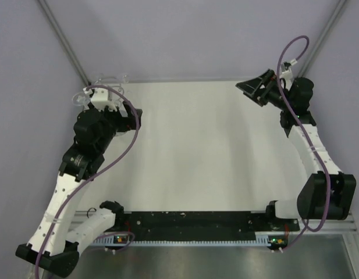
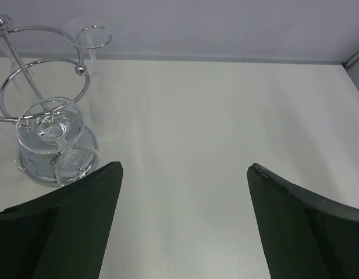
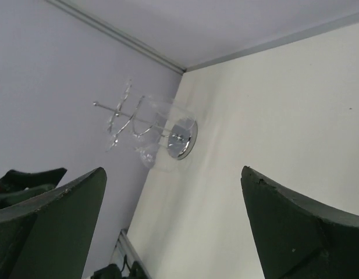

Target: Take the wine glass off the wine glass rack

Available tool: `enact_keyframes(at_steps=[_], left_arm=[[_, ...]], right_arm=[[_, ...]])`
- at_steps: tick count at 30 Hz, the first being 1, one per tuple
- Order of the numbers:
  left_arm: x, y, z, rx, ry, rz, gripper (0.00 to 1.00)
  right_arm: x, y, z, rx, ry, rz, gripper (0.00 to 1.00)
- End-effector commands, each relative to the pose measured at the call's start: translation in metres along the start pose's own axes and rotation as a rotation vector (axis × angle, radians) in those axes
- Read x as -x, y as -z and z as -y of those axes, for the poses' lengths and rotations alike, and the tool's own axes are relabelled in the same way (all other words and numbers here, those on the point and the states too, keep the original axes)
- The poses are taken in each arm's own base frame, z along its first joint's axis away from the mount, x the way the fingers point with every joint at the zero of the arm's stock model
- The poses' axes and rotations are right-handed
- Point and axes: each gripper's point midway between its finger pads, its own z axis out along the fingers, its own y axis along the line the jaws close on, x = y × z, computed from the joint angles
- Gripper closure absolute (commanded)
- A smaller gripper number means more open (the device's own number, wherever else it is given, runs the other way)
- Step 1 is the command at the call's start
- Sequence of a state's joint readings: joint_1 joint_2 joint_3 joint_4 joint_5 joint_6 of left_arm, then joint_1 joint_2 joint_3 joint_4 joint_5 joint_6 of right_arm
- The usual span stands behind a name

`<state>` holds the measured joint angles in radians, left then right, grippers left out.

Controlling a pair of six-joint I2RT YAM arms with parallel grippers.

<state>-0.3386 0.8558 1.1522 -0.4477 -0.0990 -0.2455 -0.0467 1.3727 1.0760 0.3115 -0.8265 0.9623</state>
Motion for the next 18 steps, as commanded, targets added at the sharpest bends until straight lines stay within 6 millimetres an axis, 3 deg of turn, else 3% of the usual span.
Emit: enact_keyframes(at_steps=[1, 4, 7, 10, 13, 16, 18], left_arm=[[0.004, -0.01, 0.001, 0.007, 0.034, 0.033, 0.06], [0.002, -0.015, -0.004, 0.036, 0.033, 0.028, 0.07], [0.002, -0.017, -0.011, 0.071, 0.021, 0.031, 0.07], [0.003, -0.017, -0.014, 0.087, 0.014, 0.039, 0.06], [0.005, -0.015, -0.016, 0.099, -0.002, 0.043, 0.02], [0.008, -0.012, -0.023, 0.137, -0.004, 0.049, 0.02], [0.009, -0.011, -0.026, 0.158, 0.002, 0.053, 0.02]], right_arm=[[0.018, 0.017, -0.039, -0.199, 0.341, 0.1, 0.01], [0.028, 0.023, -0.041, -0.267, 0.408, 0.136, 0.01], [0.037, 0.037, -0.019, -0.46, 0.447, 0.157, 0.01], [0.058, 0.059, -0.004, -0.593, 0.403, 0.307, 0.01], [0.062, 0.075, -0.004, -0.517, 0.277, 0.418, 0.01], [0.056, 0.065, -0.02, -0.328, 0.317, 0.389, 0.03], [0.045, 0.054, -0.022, -0.368, 0.344, 0.31, 0.05]])
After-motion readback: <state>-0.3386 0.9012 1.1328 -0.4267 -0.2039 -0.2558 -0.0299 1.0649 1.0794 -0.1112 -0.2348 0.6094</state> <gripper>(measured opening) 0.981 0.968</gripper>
